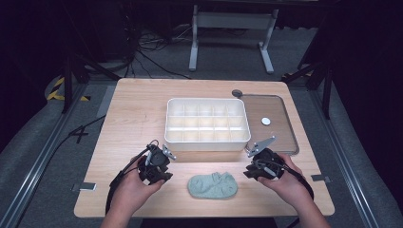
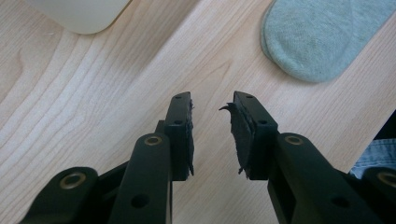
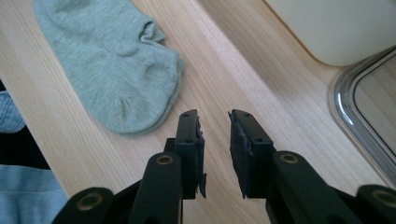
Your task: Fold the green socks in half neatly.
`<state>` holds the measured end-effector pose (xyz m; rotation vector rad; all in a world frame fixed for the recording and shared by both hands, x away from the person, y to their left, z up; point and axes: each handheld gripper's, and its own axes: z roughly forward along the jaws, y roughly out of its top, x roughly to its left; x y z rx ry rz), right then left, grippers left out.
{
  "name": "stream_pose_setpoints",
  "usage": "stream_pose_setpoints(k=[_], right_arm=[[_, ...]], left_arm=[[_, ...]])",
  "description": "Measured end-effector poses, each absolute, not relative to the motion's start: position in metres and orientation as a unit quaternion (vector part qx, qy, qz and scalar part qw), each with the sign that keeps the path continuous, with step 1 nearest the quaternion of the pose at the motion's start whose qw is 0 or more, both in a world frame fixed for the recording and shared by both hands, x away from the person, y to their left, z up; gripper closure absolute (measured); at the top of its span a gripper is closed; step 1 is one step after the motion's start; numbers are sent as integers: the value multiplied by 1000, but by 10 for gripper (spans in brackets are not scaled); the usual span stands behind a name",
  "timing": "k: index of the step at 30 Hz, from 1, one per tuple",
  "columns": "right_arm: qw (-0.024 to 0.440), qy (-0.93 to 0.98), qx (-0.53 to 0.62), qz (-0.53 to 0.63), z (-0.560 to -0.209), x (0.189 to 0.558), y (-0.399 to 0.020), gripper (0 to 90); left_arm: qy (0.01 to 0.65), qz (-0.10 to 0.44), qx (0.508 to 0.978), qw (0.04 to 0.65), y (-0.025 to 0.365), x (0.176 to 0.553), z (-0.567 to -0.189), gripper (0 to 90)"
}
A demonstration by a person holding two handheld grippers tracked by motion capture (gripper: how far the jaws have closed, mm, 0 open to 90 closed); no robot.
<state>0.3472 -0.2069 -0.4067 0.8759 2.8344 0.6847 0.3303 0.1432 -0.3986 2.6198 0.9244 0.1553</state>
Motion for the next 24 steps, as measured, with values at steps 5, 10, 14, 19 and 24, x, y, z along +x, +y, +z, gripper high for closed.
stream_pose_setpoints(k=[5,10,14,19,24], right_arm=[[32,920,297,254,-402,348,-212,752],[41,919,292,260,-400,346,-212,767],[47,920,288,260,-400,344,-210,736],[48,922,283,258,-401,341,-204,657],[57,924,265,270,-397,332,-194,707]], left_arm=[[319,41,925,203,142,326,-388,743],[320,46,924,204,139,323,-382,699],[324,66,926,183,135,322,-386,612],[319,72,926,191,132,319,-390,602],[318,23,923,216,128,317,-383,744]])
